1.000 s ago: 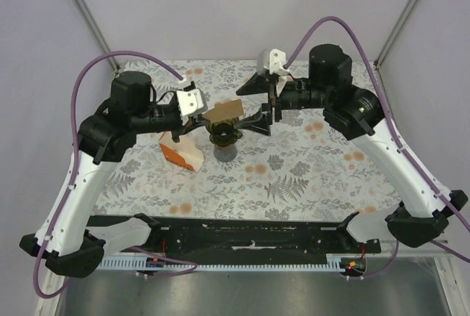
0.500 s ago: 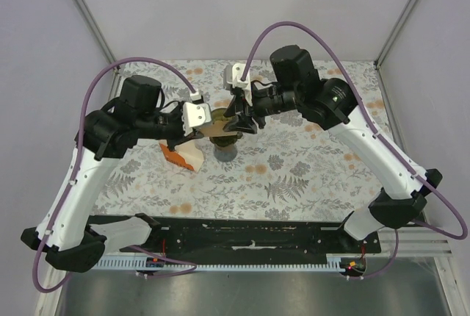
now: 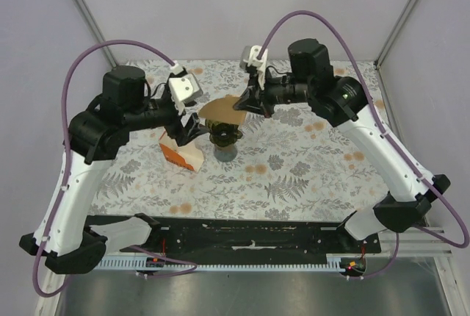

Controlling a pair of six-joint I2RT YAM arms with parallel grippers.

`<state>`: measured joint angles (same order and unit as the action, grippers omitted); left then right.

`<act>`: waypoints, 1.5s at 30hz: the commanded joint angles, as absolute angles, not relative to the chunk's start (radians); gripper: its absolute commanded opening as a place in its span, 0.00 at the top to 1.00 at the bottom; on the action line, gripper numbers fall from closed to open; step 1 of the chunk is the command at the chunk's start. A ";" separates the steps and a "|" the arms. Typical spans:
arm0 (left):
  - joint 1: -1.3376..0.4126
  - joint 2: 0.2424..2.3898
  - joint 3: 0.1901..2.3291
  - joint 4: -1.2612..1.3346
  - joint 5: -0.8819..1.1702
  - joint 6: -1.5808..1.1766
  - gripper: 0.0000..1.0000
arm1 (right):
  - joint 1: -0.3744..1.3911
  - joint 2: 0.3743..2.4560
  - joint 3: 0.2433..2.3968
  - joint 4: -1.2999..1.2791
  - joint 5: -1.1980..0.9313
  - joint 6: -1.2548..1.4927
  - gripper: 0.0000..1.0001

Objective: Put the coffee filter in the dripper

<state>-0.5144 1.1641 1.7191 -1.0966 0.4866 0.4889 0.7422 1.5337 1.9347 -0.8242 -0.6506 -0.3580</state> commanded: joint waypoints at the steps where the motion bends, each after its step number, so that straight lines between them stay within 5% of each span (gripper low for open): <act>1: -0.440 1.097 1.743 -0.930 0.482 0.252 0.17 | 0.675 1.392 1.823 -0.513 -0.604 -0.128 1.00; 5: -0.390 0.955 1.542 -0.742 0.547 0.102 0.21 | 0.676 1.206 1.553 -0.066 -0.695 0.059 1.00; 9: -0.390 0.706 1.214 -0.250 0.653 -0.063 0.18 | 0.681 1.102 1.373 0.256 -0.701 0.162 1.00; 12: -0.391 0.767 1.236 -0.215 0.767 -0.148 0.20 | 0.698 1.072 1.298 0.392 -0.715 0.210 1.00; 24: -0.405 0.838 1.160 0.138 0.979 -0.351 0.21 | 0.799 1.141 1.307 0.489 -0.749 0.213 1.00; 31: -0.425 0.848 1.108 0.256 0.971 -0.425 0.32 | 0.798 1.196 1.335 0.462 -0.741 0.210 1.00; 35: -0.425 0.828 1.080 0.290 0.968 -0.456 0.44 | 0.801 1.200 1.333 0.433 -0.730 0.190 1.00; 40: -0.425 0.812 1.048 0.299 0.922 -0.471 0.95 | 0.798 1.227 1.373 0.364 -0.785 0.161 1.00; 41: -0.423 0.804 1.040 0.299 0.907 -0.471 0.98 | 0.799 1.236 1.396 0.300 -0.801 0.120 1.00; 43: -0.422 0.773 1.017 0.266 0.887 -0.424 0.98 | 0.801 1.233 1.443 0.130 -0.807 0.025 0.83; 45: -0.419 0.741 0.988 0.192 0.884 -0.327 0.98 | 0.799 1.194 1.440 -0.024 -0.764 -0.111 0.50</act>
<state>-0.4221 0.8005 1.0294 0.2443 0.9173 -0.4271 0.7959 1.2362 1.3815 0.2539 -0.7704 0.1066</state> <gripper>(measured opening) 0.029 0.300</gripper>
